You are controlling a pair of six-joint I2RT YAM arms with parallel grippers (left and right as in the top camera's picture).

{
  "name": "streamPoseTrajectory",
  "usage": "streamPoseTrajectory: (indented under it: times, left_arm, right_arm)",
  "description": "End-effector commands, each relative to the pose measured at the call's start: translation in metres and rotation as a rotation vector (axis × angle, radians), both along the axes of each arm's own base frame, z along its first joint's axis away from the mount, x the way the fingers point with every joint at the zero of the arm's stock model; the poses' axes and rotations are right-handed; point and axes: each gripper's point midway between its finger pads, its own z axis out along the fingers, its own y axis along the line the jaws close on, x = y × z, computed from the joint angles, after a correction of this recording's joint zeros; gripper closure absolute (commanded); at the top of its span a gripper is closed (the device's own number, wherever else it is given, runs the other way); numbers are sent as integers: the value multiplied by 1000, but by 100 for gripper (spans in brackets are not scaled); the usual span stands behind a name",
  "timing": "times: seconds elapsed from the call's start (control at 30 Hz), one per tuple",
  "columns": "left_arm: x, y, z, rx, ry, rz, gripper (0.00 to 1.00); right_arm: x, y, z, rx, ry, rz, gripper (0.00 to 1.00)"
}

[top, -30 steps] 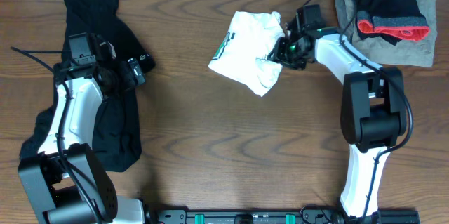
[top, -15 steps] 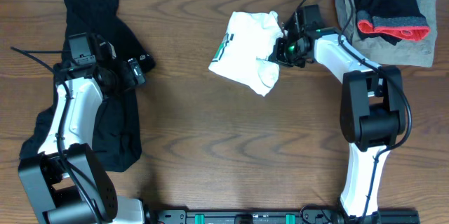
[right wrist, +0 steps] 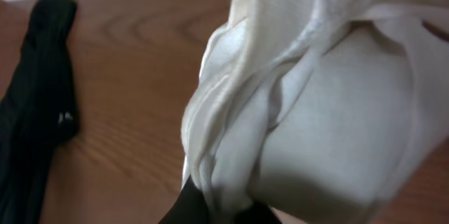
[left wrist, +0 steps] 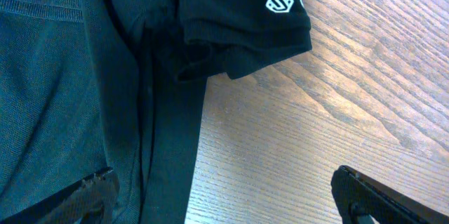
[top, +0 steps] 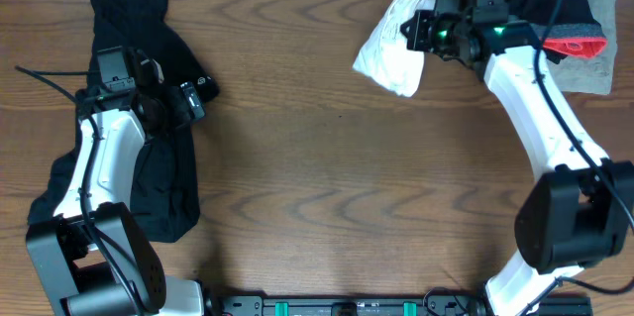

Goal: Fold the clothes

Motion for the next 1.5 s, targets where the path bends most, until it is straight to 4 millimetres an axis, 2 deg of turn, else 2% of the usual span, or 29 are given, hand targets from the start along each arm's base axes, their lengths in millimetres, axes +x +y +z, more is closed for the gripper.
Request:
streamPoseTrajectory:
  times: [0.0, 0.13, 0.27, 0.63, 0.8, 1.03, 1.2, 1.33, 1.47]
  left_arm:
    - [-1, 3, -5, 10, 16, 4, 2]
    - [-1, 3, -5, 10, 16, 4, 2]
    - [-1, 3, -5, 10, 16, 4, 2]
    - [-2, 3, -5, 10, 19, 4, 2]
    - [-2, 3, -5, 10, 19, 4, 2]
    - [-2, 3, -5, 10, 19, 4, 2]
    - [-2, 3, -5, 10, 19, 4, 2]
    - [-2, 3, -5, 10, 19, 4, 2]
    - [-2, 3, -5, 10, 19, 4, 2]
  right_arm:
    - [10, -14, 35, -61, -125, -29, 99]
    - [23, -29, 66, -72, -240, -90, 99]
    - [39, -58, 94, -19, -326, -206, 99]
    - [65, -156, 150, 103, -527, -465, 99]
    - [68, -202, 164, 134, -588, -602, 99]
    - [73, -241, 155, 120, -604, -657, 99]
    - [85, -256, 142, 159, -631, -604, 99]
    - [99, -270, 123, 192, -644, -609, 99]
    - [111, -271, 96, 232, -618, -589, 99]
